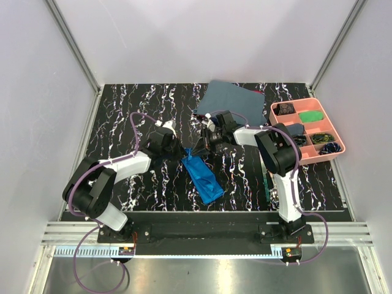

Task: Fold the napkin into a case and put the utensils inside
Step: Stuff the top corner of the smaller-rectangle-folded napkin at the center of the board.

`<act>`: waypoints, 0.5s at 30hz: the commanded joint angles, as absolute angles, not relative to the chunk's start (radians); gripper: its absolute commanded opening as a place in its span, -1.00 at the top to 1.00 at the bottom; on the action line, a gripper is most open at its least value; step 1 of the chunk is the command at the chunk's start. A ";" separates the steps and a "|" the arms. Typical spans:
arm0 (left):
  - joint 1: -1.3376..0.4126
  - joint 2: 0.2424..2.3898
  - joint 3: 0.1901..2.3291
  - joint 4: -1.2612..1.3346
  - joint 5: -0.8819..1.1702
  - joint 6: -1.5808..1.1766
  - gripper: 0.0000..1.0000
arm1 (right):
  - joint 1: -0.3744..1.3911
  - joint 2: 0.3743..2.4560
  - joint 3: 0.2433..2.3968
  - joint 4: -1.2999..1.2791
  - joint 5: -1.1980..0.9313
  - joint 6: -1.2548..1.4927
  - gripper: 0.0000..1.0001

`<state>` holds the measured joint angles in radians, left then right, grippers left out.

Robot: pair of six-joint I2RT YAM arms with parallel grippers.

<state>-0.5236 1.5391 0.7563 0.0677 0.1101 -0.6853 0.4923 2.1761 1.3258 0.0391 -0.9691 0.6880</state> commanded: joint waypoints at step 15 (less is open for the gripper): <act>-0.526 1.523 0.672 0.192 0.118 -0.718 1.00 | 0.566 2.318 1.451 0.209 -1.048 0.838 0.73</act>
